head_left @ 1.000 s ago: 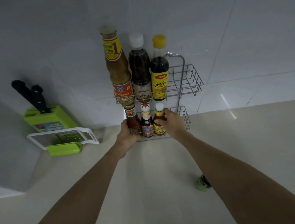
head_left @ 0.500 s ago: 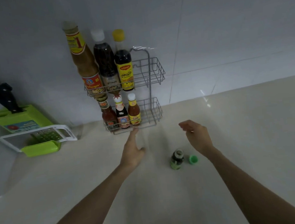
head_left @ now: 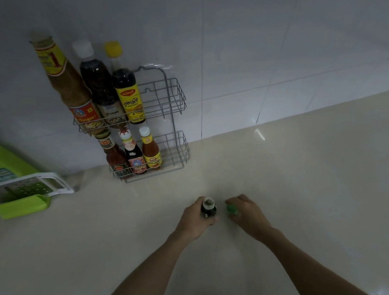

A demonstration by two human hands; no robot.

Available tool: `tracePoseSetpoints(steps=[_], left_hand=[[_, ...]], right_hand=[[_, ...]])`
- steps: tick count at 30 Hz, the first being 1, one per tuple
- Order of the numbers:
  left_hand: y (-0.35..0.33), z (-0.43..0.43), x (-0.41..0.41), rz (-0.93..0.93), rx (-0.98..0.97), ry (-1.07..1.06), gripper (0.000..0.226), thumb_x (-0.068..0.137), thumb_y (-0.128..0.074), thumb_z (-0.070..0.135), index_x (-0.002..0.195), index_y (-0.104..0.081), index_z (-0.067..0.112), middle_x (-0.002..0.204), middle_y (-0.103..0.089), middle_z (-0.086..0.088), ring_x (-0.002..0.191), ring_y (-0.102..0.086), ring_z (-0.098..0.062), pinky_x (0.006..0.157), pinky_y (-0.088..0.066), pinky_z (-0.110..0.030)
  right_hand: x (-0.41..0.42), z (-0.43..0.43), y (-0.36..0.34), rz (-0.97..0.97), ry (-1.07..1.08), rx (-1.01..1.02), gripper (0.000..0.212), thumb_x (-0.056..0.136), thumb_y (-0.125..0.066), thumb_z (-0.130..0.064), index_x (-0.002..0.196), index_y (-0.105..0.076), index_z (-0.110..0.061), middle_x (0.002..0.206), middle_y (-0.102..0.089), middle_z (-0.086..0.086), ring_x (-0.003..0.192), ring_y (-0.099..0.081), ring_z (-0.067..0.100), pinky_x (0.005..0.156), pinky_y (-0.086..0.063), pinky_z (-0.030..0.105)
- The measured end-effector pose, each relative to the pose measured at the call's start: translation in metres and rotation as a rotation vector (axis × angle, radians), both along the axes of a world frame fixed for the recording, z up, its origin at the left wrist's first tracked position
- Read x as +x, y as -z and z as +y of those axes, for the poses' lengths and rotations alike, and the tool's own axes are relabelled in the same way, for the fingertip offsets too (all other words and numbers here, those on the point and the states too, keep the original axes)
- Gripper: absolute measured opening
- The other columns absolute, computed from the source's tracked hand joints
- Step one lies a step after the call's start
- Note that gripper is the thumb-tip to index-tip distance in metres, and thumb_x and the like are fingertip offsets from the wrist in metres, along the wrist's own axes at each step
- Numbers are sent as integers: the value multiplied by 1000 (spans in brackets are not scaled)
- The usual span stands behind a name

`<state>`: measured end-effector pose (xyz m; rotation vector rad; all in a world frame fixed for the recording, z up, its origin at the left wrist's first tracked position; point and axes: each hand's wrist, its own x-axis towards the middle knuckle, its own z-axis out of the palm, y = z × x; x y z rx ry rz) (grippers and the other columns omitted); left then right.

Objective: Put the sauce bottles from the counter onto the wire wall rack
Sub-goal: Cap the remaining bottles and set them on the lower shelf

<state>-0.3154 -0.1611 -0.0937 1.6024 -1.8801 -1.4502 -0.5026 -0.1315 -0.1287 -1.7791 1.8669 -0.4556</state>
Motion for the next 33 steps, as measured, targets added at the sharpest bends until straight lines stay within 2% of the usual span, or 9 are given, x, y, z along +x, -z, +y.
tracePoseSetpoints(steps=[2, 6, 11, 15, 19, 24, 27, 31, 33], left_hand=[[2, 0, 2, -14, -45, -44, 40, 78, -74, 21, 114, -58, 14, 111, -66, -8, 103, -61, -26, 87, -51, -36], [-4, -5, 11, -28, -144, -162, 40, 71, -77, 27, 108, -65, 18, 97, -61, -4, 89, -59, -19, 69, -41, -24], [-21, -8, 28, 40, -176, -181, 37, 67, -82, 25, 100, -66, 29, 84, -49, 3, 75, -54, -10, 61, -37, -12], [-36, -7, 38, 147, -134, -194, 35, 67, -84, 25, 97, -66, 29, 88, -51, 1, 79, -56, -12, 66, -41, -14], [-46, -4, 48, 165, -117, -165, 39, 67, -85, 26, 102, -68, 24, 88, -53, 5, 84, -56, -11, 72, -41, -19], [-49, 5, 58, 186, -104, -169, 36, 66, -85, 28, 98, -68, 30, 88, -54, 6, 85, -57, -12, 72, -42, -20], [-53, 10, 63, 161, -95, -121, 36, 66, -85, 29, 97, -66, 32, 88, -54, 5, 81, -56, -8, 71, -43, -19], [-60, 9, 65, 234, -47, -164, 39, 63, -86, 31, 98, -70, 27, 98, -60, -1, 94, -62, -18, 83, -49, -31], [-64, 9, 66, 263, -48, -189, 37, 61, -87, 32, 95, -70, 30, 99, -61, -2, 96, -63, -21, 86, -50, -35]], right_hand=[[-1, -9, -17, -88, -12, -95, 45, 73, -73, -3, 117, -66, -10, 109, -62, 10, 93, -64, 27, 82, -49, 27], [6, -30, -69, -179, -135, -252, 41, 70, -77, -2, 107, -60, -8, 99, -63, 3, 82, -64, 21, 73, -49, 16], [20, -56, -112, 21, -572, -336, 36, 77, -74, 2, 112, -68, -5, 109, -64, 12, 95, -62, 26, 87, -50, 33], [38, -69, -136, 139, -735, -235, 48, 74, -70, 13, 118, -69, -6, 116, -63, 14, 103, -62, 29, 86, -48, 28], [48, -73, -159, 89, -721, -102, 39, 72, -76, 3, 107, -67, -10, 104, -68, 5, 91, -61, 15, 79, -50, 26], [58, -64, -173, -9, -613, 77, 25, 81, -76, -25, 97, -67, -8, 74, -64, -7, 69, -68, 18, 66, -54, 29], [64, -61, -176, 66, -581, 98, 38, 84, -71, -40, 88, -67, -3, 70, -69, 7, 57, -69, 20, 60, -56, 31], [64, -56, -185, 83, -608, 116, 57, 83, -62, -58, 124, -52, -20, 89, -67, -3, 67, -69, 19, 68, -57, 30], [63, -54, -188, 31, -632, 112, 45, 83, -69, -47, 116, -55, -19, 84, -67, 0, 67, -69, 22, 64, -56, 30]])
